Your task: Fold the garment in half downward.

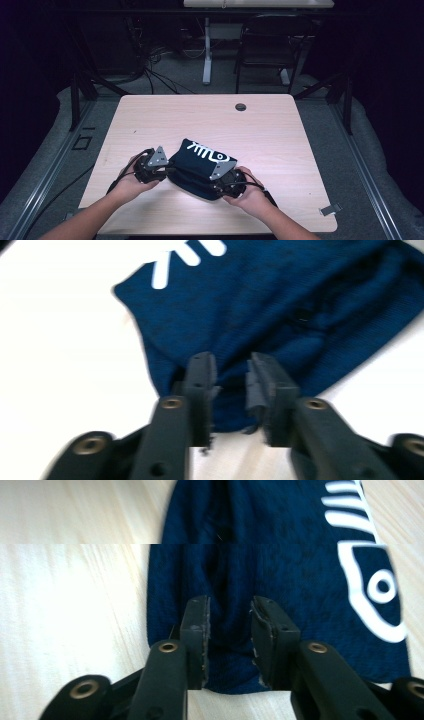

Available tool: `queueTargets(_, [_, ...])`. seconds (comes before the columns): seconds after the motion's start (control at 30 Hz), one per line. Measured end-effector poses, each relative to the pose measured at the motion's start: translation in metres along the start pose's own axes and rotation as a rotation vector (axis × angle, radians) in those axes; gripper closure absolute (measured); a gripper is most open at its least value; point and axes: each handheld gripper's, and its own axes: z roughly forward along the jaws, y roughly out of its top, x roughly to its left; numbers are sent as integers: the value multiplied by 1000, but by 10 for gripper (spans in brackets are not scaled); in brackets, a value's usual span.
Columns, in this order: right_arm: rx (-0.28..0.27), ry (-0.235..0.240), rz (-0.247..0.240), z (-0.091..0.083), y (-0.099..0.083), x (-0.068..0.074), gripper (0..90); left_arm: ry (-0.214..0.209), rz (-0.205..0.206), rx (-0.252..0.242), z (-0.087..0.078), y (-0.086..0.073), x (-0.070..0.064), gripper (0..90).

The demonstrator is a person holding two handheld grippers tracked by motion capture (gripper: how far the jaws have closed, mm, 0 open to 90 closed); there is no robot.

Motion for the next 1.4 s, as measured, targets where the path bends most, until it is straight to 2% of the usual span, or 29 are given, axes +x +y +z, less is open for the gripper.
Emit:
queueTargets(0.1, [20,4,14,9,-4,1,673,9,-5,30,10,-2,2,595])
queueTargets(0.13, [39,8,3,11,-4,1,679,6,-6,38,14,-2,2,591])
queueTargets(0.3, [53,13,-4,19,-10,3,755,-37,-5,84,27,-7,-2,629])
queueTargets(0.47, [63,21,6,21,-13,-2,770,-52,-22,73,33,-9,-6,670])
queueTargets(0.5, [63,5,11,21,-17,-6,771,-67,-34,68,35,-9,-7,675])
queueTargets(0.57, [72,-11,20,21,-19,-11,770,-71,-54,57,38,-7,-9,676])
queueTargets(0.67, [72,-39,43,21,-23,-21,765,-84,-62,53,41,-4,-11,674])
queueTargets(0.9, [94,-83,83,21,-27,-42,759,-80,-53,53,49,6,-17,672])
queueTargets(1.07, [93,-91,97,24,-29,-52,757,-74,-84,43,53,9,-15,670])
queueTargets(1.17, [107,-101,87,24,-27,-56,758,-73,-102,34,55,10,-15,670])
queueTargets(1.4, [115,-116,77,25,-24,-60,757,-79,-103,36,53,10,-15,661])
